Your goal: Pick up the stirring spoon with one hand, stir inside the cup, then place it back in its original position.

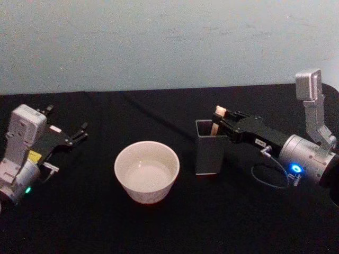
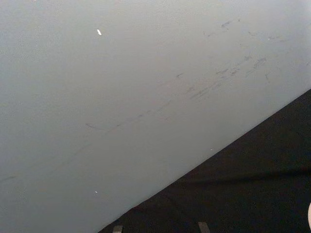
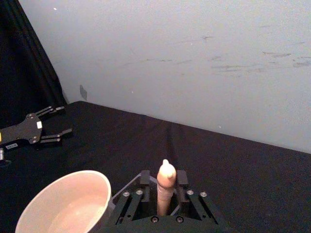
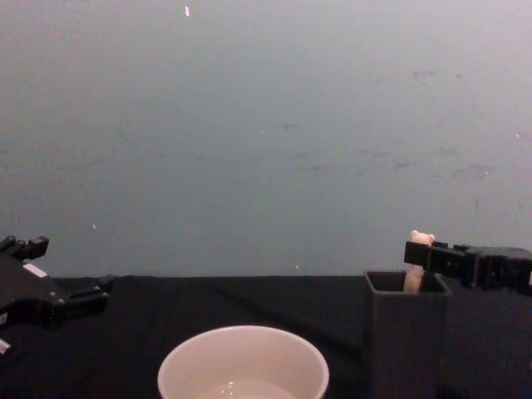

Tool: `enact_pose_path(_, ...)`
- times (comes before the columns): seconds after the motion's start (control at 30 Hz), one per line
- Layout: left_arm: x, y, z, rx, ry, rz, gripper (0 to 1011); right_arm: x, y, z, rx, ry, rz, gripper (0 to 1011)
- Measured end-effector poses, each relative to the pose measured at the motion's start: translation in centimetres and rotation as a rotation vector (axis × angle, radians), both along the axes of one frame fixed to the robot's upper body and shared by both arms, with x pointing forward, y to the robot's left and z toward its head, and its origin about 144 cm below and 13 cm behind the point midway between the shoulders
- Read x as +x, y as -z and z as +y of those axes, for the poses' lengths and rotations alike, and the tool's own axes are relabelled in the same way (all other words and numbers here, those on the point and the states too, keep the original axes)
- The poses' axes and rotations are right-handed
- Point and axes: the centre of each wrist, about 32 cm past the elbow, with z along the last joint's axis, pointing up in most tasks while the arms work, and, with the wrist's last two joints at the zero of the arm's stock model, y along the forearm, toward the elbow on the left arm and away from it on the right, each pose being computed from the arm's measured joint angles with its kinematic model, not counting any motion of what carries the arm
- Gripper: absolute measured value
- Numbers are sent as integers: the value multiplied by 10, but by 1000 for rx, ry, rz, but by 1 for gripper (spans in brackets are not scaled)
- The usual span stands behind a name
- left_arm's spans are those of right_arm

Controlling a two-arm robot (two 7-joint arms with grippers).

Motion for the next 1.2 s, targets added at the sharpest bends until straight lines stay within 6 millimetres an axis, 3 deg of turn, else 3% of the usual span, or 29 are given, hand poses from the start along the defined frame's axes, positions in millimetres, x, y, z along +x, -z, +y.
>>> enact_pose_path(0.47,0,0,0,0,0,0,1001,0,0,0,0,0,0,785)
enact_pose_path(0.77,0,0,0,0,0,0,1002,0,0,0,0,0,0,1002)
enact_pose_path(1.2,0,0,0,0,0,0,1001,-2,-1,4,-7,42,-46,1003)
